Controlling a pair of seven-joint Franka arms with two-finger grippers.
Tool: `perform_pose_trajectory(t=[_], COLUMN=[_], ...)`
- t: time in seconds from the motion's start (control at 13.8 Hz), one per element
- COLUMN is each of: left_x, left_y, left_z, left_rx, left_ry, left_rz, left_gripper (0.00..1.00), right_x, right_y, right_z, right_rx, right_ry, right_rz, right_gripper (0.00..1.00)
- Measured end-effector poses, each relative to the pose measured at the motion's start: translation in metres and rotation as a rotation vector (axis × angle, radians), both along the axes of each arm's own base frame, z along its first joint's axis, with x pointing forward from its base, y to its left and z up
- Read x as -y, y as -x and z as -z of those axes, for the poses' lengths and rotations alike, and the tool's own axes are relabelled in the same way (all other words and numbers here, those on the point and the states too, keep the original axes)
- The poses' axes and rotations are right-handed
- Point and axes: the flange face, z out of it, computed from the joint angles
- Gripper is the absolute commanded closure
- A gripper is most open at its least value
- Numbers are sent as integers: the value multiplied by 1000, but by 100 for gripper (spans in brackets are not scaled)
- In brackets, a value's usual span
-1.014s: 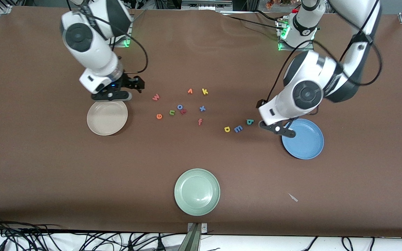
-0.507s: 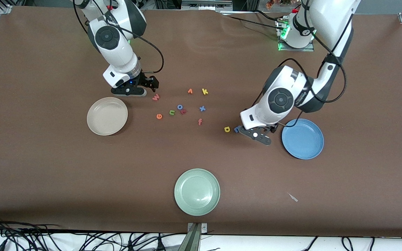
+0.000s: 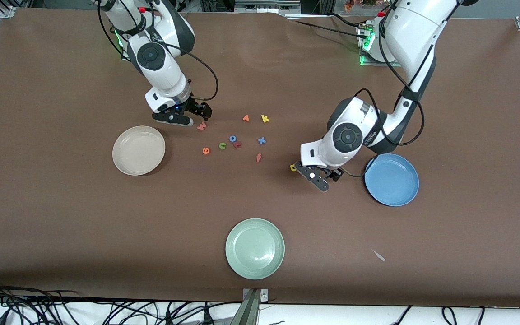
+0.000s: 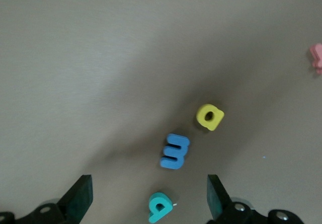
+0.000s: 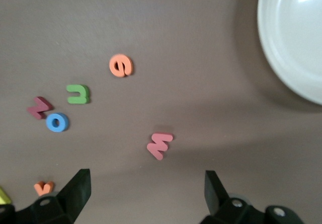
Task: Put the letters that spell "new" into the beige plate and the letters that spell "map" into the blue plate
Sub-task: 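Grasp the blue m with the left gripper while the right gripper grasps the pink m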
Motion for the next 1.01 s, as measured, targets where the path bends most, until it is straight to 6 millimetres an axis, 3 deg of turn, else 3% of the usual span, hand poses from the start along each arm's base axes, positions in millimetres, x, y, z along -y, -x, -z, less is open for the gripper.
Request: perform_pose_trajectory(t=[0.29, 0.51, 0.72, 0.8, 1.01], left_x=[15, 17, 17, 17, 17], left_y=[10, 11, 17, 17, 18], left_z=[5, 18, 46, 50, 52], left_rx=[-5, 23, 51, 55, 56], left_ry=[8, 29, 17, 14, 14], left_rz=[98, 117, 157, 164, 167], left_gripper=[4, 4, 18, 27, 65], right_x=[-19, -20, -10, -6, 6], right_y=[20, 22, 16, 14, 7], right_z=[28, 39, 53, 58, 73], right_rx=[-18, -23, -13, -8, 3], right_ry=[-23, -21, -7, -1, 3], right_rz=[22, 12, -12, -18, -24], right_gripper=[0, 0, 0, 0, 0])
